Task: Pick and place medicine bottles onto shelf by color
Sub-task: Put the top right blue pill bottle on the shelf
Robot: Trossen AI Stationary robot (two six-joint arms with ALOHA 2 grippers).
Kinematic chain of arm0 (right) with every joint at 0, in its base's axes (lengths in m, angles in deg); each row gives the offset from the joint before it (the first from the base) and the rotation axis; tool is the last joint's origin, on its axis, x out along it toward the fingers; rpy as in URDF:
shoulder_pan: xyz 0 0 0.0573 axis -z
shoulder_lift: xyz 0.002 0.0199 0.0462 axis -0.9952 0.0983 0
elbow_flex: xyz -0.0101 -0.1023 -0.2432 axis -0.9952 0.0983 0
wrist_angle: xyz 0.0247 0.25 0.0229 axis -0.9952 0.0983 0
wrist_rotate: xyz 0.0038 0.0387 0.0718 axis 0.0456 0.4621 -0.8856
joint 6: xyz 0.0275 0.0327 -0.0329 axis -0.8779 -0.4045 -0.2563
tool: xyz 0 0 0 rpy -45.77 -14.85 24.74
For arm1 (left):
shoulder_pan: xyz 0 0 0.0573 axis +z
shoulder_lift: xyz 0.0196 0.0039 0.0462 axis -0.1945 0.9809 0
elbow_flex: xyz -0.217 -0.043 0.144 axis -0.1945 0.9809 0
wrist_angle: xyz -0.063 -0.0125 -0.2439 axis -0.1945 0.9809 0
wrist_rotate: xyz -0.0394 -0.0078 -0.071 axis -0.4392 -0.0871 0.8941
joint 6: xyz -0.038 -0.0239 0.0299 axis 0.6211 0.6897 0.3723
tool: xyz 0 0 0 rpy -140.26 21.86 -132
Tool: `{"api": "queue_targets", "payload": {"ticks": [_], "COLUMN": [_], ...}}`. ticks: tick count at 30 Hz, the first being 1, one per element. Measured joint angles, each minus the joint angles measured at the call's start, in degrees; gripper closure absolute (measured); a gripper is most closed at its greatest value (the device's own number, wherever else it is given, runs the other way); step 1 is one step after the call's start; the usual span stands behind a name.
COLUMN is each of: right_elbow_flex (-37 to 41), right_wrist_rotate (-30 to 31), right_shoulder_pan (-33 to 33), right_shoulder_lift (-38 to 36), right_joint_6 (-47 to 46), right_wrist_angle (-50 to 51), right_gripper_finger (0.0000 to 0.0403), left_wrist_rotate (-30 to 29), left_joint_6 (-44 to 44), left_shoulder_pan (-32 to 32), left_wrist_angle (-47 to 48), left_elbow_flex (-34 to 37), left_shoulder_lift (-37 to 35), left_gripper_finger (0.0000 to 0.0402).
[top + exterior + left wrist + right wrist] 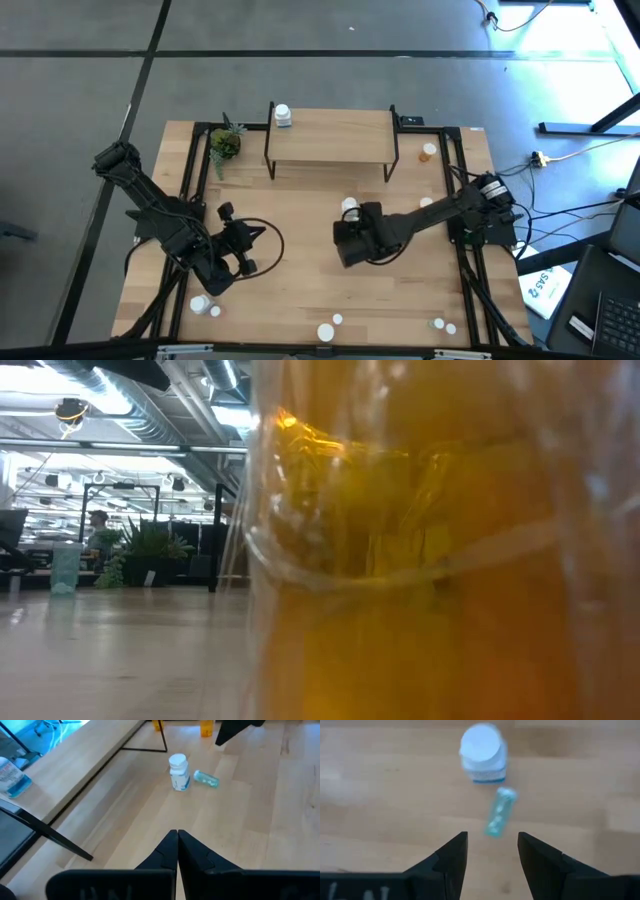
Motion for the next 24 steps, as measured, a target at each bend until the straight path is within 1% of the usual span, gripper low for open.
{"api": "queue_targets", "payload": {"ticks": [5,11,16,24], "right_elbow_flex": [4.9,10.2,12.2,15.5], "right_wrist_rotate": [-1.0,-2.6,-2.5,-2.4], "right_shoulder_pan": [1.1,3.3,4.6,6.6], "right_shoulder_lift": [0.2,0.2,0.2,0.2], "right_joint_6": [0.0,-4.5,-5.3,-5.3], "right_wrist_angle": [-7.3,-8.0,-10.3,-18.8], "right_gripper_finger": [0.0227,0.0227,0.0227,0.0227], "left_wrist_rotate": [0.9,1.0,1.0,1.0], "left_joint_6": [0.0,0.0,0.0,-0.1], "left_shoulder_pan": [-0.2,-0.9,-1.0,-1.0], "left_wrist_angle": [0.0,0.0,0.0,0.0], "left_elbow_flex": [0.0,0.0,0.0,0.0], "left_shoulder_lift": [0.0,0.0,0.0,0.0], "left_gripper_finger": [0.0398,0.0398,0.0398,0.0398]}}
